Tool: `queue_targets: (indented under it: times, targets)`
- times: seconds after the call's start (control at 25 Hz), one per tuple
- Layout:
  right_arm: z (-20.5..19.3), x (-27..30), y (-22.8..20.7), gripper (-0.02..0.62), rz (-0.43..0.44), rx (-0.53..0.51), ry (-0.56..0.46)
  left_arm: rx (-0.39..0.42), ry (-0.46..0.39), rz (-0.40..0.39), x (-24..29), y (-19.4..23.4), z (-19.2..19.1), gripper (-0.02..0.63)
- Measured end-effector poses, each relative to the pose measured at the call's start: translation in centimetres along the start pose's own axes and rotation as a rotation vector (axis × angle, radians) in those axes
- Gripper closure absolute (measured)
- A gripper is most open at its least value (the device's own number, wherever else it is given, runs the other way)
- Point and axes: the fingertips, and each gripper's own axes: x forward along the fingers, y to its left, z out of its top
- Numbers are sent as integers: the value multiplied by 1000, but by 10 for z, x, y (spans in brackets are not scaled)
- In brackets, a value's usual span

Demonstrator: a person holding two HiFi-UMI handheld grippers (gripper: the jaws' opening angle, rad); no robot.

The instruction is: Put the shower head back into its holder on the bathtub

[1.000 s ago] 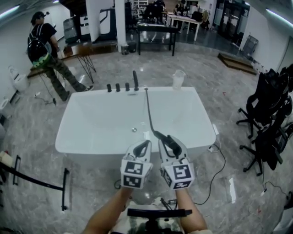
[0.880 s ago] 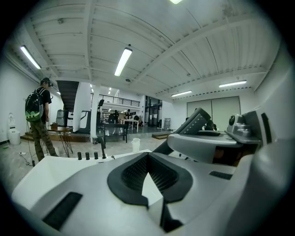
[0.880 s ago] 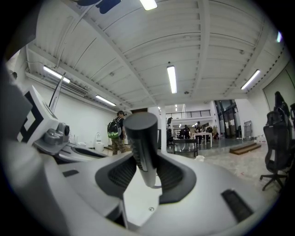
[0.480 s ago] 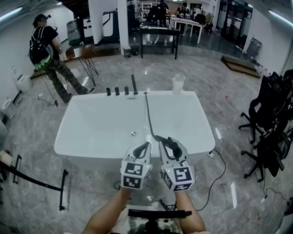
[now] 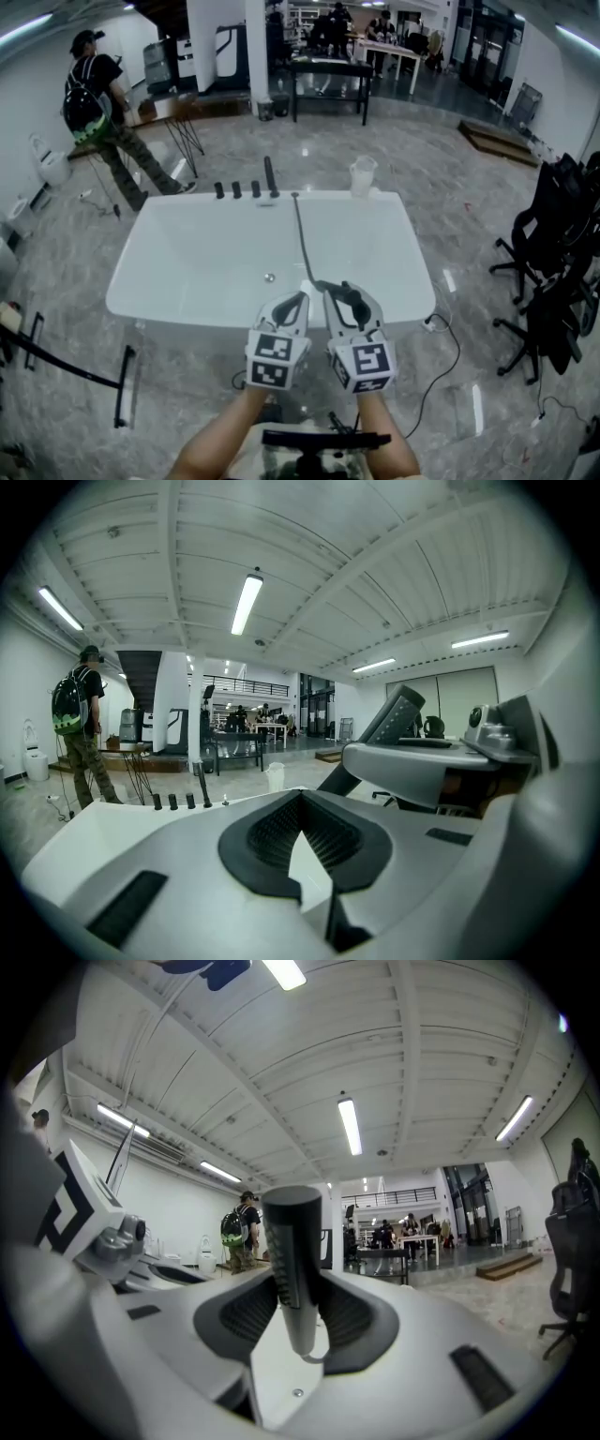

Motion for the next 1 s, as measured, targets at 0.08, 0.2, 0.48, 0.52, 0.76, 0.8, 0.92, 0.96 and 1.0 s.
queue_targets:
  times: [0.08, 0.2, 0.48, 0.52, 0.76, 0.8, 0.92, 0.96, 1.0]
  targets:
    - [0, 1, -4, 454, 1, -6, -3, 0, 0, -1, 4, -2, 0, 601]
    - [3, 5, -8, 456, 3, -20, -7, 3, -5, -3, 10, -3, 2, 601]
    - [3, 22, -17, 456, 14, -52, -8, -1, -17, -7, 32, 2, 7, 601]
    - [4, 25, -17, 456, 13, -52, -8, -3, -17, -7, 34, 5, 7, 601]
    - [5, 43, -25, 456, 20, -63, -3, -16, -15, 3, 50, 19, 10, 601]
    - [5, 47, -27, 456, 18, -65, -3, -17, -14, 3, 52, 22, 10, 601]
    - [9, 62, -29, 456, 15, -76, -2, -23, -6, 3, 60, 34, 9, 601]
    - [10, 68, -30, 456, 16, -82, -1, -25, -3, 1, 63, 38, 9, 601]
    - [12, 73, -32, 456, 17, -89, -4, -25, 0, -2, 67, 41, 9, 601]
